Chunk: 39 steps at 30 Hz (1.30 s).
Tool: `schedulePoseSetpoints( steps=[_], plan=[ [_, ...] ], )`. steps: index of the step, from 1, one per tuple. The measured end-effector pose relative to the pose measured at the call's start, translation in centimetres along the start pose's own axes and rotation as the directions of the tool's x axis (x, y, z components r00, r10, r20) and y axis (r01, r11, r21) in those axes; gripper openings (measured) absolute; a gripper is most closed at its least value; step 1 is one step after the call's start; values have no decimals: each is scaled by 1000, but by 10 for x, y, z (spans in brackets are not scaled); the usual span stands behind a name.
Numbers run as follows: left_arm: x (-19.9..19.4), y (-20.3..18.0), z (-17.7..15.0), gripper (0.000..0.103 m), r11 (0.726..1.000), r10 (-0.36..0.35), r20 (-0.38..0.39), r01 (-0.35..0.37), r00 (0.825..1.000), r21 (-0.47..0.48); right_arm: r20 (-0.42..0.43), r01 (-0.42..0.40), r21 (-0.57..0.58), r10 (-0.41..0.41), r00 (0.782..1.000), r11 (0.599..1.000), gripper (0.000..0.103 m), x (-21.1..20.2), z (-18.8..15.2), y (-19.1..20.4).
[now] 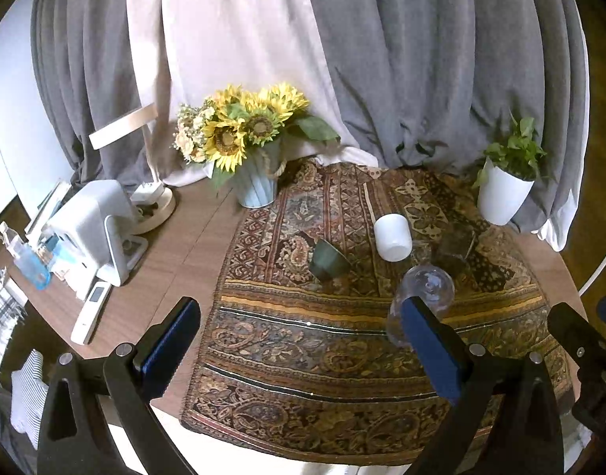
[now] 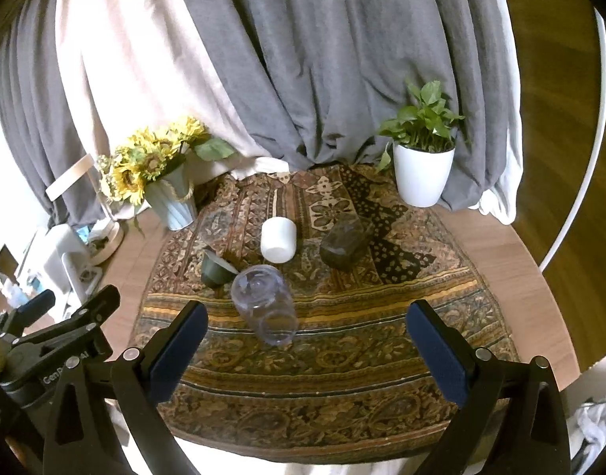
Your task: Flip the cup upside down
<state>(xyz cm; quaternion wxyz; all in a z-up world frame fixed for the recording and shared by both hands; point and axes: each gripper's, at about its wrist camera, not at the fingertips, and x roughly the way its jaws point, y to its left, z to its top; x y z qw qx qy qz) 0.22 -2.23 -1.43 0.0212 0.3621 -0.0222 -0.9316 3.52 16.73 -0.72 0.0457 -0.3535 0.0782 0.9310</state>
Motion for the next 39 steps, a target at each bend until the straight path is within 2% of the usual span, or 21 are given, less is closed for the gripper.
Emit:
schedulePoseSetpoints(
  steps=[13,39],
  plan=[
    [-2,4,-2,103,1000,2,22,-2,1000,31,14,28,-14,-28,1000,1000,101,-4,-4,11],
    [-7,2,-3,103,999,-3,29,2,1000,32,20,43,-12,-43,999,999,101,-8,-5,9]
  ],
)
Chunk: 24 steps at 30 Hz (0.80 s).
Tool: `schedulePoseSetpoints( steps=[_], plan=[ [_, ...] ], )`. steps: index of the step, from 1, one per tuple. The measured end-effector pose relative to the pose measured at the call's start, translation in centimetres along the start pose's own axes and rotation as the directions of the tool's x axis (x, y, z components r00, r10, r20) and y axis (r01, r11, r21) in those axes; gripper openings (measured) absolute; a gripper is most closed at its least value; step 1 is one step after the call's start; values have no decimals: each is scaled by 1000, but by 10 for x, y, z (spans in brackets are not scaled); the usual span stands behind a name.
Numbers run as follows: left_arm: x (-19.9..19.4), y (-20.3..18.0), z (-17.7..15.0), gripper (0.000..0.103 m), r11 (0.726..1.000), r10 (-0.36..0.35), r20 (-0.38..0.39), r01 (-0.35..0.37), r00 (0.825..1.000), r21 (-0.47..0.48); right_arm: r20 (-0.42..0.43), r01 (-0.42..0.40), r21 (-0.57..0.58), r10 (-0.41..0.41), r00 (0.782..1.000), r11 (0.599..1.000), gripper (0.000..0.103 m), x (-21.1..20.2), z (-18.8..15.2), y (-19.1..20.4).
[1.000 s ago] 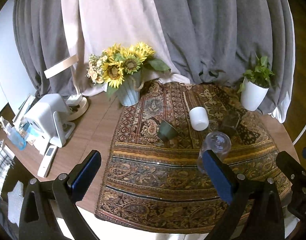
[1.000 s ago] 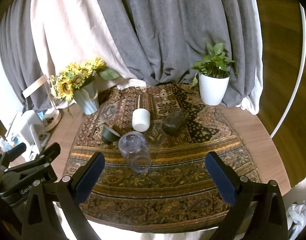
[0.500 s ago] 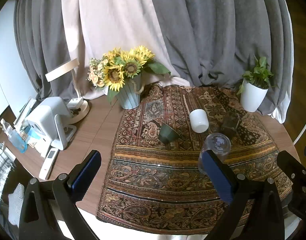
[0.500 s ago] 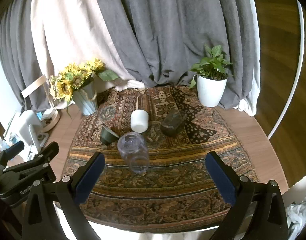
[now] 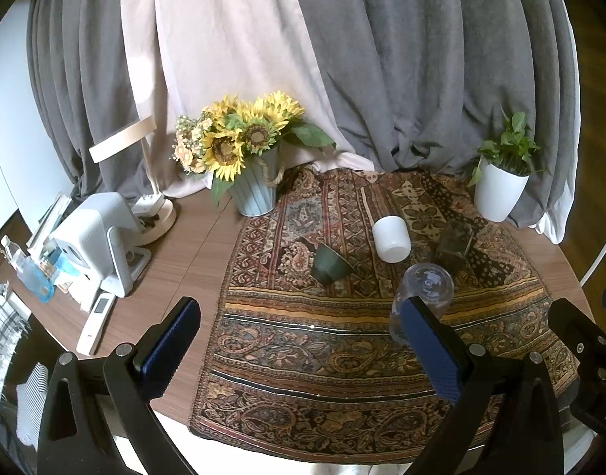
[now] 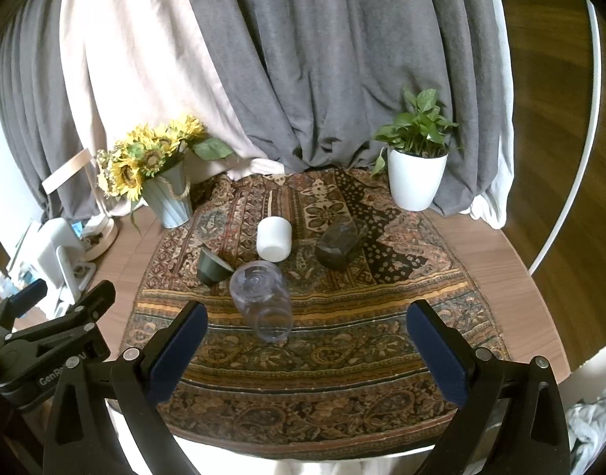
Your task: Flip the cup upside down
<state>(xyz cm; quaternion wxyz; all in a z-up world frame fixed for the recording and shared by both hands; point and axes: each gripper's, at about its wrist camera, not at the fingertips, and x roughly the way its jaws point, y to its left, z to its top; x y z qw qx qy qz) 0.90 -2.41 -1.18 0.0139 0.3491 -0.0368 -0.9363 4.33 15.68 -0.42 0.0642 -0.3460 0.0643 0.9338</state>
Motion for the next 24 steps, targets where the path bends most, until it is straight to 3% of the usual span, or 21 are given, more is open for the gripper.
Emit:
schedulePoseSetpoints(
  steps=[24],
  plan=[
    [3,1,0,103,1000,-25,-8,25,1000,13,-3,8,0,-8,1000,1000,101,0,-2,-2]
  ],
)
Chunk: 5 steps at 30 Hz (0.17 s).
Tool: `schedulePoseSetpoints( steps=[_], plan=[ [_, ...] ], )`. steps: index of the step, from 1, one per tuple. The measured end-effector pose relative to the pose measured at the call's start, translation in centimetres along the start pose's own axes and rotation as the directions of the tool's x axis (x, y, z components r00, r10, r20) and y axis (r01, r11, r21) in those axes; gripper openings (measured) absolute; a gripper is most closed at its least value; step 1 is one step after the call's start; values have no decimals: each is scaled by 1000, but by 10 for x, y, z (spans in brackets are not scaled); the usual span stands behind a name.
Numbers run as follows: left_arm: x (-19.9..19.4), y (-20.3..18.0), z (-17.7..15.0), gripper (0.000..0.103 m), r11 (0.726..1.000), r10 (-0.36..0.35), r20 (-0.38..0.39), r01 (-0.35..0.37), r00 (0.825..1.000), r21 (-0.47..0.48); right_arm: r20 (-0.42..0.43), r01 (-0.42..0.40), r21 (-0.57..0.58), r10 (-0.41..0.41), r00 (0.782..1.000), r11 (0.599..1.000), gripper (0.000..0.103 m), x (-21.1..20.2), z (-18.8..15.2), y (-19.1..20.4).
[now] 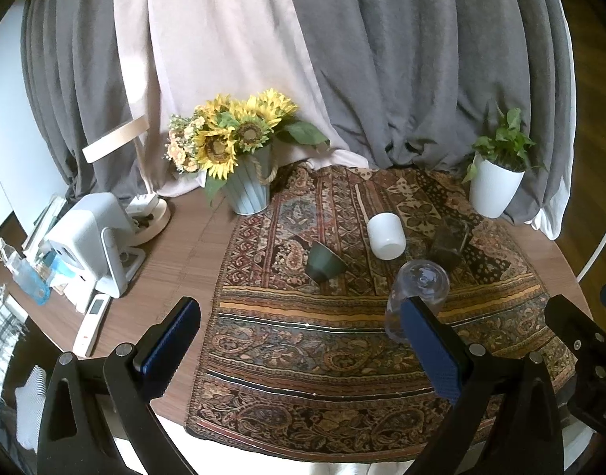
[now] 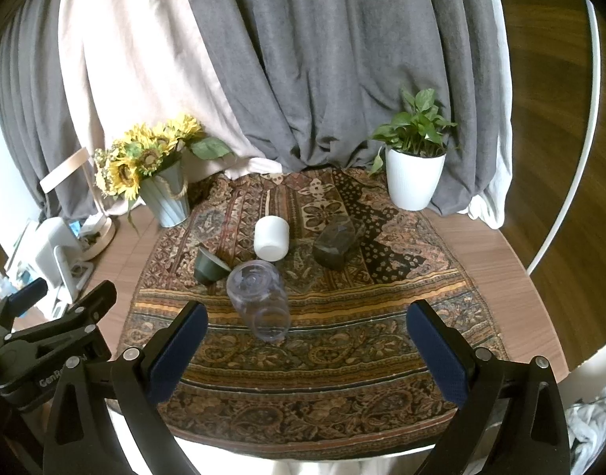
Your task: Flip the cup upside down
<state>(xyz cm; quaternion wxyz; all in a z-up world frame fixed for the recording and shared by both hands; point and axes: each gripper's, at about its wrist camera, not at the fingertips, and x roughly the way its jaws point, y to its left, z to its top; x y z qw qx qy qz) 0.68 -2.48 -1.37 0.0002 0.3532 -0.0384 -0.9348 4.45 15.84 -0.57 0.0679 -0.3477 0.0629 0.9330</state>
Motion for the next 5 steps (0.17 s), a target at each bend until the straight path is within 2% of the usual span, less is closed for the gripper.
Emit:
schedulePoseSetpoints(
  steps=[5],
  plan=[
    [1,-1,0,103,1000,0,-2,0,1000,0,-2,-1,1,1,1000,1000,101,1,0,-1]
  ],
)
